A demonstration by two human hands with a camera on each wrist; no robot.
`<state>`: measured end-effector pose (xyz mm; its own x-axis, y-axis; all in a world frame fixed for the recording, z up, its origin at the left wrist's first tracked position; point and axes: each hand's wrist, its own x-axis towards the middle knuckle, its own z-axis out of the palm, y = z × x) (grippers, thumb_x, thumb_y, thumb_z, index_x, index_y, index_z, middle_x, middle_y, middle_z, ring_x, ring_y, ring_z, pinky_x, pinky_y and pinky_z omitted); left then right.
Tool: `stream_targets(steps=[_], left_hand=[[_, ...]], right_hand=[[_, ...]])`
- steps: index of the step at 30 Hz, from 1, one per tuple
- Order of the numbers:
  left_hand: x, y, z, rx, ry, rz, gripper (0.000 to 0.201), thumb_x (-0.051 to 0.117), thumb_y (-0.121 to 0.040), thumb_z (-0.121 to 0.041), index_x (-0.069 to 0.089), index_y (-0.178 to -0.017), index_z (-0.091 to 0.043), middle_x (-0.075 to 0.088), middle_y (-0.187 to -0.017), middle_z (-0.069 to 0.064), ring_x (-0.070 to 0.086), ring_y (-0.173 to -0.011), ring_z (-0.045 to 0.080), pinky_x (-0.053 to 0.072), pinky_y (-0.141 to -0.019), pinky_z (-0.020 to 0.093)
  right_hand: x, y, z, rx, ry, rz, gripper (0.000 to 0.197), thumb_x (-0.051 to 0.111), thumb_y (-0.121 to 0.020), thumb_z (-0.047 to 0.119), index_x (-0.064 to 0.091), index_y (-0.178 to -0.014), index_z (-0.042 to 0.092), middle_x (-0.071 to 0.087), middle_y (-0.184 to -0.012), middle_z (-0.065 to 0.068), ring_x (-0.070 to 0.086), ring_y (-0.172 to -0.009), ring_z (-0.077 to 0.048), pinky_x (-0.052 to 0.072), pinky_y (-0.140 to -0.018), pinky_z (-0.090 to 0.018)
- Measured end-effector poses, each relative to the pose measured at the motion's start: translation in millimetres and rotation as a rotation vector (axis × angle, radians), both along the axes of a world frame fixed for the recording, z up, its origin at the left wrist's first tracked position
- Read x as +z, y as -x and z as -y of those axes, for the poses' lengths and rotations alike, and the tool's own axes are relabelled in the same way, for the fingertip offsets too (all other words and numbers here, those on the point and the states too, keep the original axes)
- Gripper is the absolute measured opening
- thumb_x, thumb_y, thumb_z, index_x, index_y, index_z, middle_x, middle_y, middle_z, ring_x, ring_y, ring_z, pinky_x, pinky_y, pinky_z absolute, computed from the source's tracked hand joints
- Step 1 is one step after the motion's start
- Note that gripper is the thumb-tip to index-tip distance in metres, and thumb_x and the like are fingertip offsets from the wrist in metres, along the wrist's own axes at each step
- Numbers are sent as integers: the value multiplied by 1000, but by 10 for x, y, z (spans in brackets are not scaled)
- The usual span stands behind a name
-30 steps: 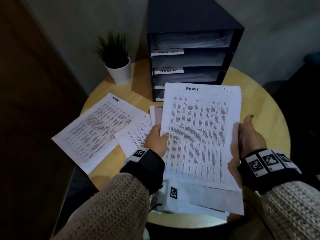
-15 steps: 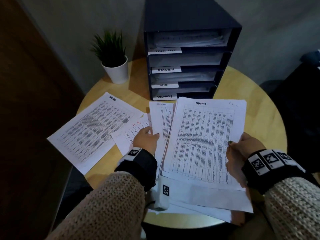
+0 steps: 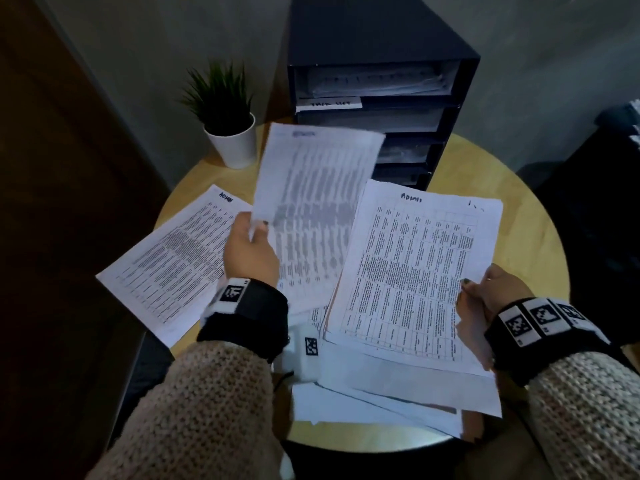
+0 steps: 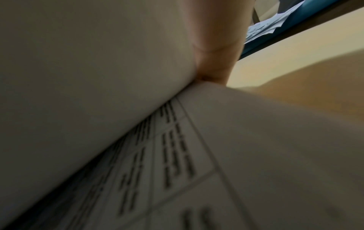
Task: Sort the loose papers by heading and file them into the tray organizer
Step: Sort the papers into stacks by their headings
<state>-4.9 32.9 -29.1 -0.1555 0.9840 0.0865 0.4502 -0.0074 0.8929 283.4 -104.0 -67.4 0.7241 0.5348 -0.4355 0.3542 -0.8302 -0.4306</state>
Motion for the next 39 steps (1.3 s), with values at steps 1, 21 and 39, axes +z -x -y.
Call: stream_targets(steps=[1, 21, 39], left_hand=[[55, 47, -22, 38, -24, 38, 22, 41, -100, -17, 54, -116, -11, 57, -93, 4, 52, -78, 22, 35, -60, 13], [-6, -214, 40, -182, 58, 35, 21, 50, -95, -14, 59, -112, -7, 62, -117, 13, 58, -101, 26, 29, -66, 19], [-271, -395, 358, -577, 393, 28, 51, 47, -98, -11, 34, -140, -37, 49, -140, -8, 51, -124, 20, 41, -92, 31]], right_hand=[[13, 12, 2, 5, 15, 10, 40, 57, -92, 26, 31, -66, 11, 43, -66, -9, 47, -78, -27, 32, -68, -31], [146, 146, 19, -115, -485, -422, 19, 52, -91, 3, 45, -74, 6, 40, -44, -8, 41, -31, -14, 32, -37, -19], [5, 262, -31, -167, -499, -339, 20, 56, -92, 26, 44, -80, 15, 44, -66, -6, 43, -56, -16, 32, -50, -26]])
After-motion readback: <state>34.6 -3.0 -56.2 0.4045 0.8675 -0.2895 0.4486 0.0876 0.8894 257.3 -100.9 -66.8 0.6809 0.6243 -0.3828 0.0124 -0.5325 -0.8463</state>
